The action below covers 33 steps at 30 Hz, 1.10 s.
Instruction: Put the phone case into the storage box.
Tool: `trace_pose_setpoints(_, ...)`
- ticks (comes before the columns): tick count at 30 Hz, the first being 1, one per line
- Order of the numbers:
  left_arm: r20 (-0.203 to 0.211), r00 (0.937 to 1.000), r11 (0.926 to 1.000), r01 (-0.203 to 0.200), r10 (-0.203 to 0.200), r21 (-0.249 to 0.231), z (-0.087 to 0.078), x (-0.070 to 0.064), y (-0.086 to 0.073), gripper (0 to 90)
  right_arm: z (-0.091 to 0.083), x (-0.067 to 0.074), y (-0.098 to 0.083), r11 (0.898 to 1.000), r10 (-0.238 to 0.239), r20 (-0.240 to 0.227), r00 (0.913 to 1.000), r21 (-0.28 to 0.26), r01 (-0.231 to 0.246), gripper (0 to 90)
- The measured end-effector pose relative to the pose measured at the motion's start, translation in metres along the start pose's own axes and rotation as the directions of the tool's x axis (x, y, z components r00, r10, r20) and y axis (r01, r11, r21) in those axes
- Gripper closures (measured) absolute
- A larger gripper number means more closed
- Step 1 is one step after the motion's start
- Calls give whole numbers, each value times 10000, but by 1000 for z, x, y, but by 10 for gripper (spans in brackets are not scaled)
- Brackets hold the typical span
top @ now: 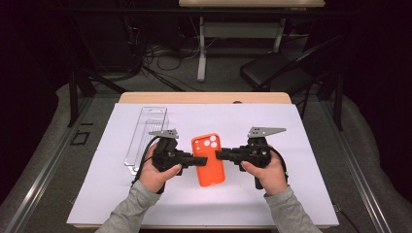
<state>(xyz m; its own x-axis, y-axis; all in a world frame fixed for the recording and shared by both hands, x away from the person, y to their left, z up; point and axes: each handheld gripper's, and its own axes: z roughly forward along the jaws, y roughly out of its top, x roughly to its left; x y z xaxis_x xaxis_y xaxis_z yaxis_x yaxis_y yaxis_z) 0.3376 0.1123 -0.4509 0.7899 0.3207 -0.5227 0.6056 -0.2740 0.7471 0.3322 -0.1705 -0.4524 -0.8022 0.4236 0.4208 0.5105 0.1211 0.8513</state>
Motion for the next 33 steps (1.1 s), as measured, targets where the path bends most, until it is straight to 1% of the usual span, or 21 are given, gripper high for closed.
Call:
trace_pose_setpoints(4,4,10000,10000,23,-23,6,0,0,0,801,0,1,0,10000,40,20,10000,45,-40,816)
trace_pose_setpoints(6,13,10000,10000,18,-18,-12,-1,0,0,801,0,0,0,10000,-29,12,10000,2,29,816)
trace_pose_setpoints(13,66,9999,9999,109,-109,-56,-1,1,0,798,0,0,0,10000,87,-9,10000,-38,-87,818)
trace_pose_setpoints(19,21,9999,9999,114,-113,-86,-1,1,0,794,0,-1,-1,9998,185,-36,9998,-38,-185,819)
trace_pose_setpoints(24,-56,9999,9999,101,-101,-101,0,1,0,790,1,-1,-1,9995,273,3,9996,-149,-273,820)
trace_pose_setpoints(30,-112,9999,9998,89,-91,-187,-1,2,0,761,1,-2,-2,9995,299,87,9995,-133,-298,821)
trace_pose_setpoints(33,-56,9998,9995,184,-185,-242,-1,2,0,749,0,-2,-2,9995,267,140,9995,-151,-265,821)
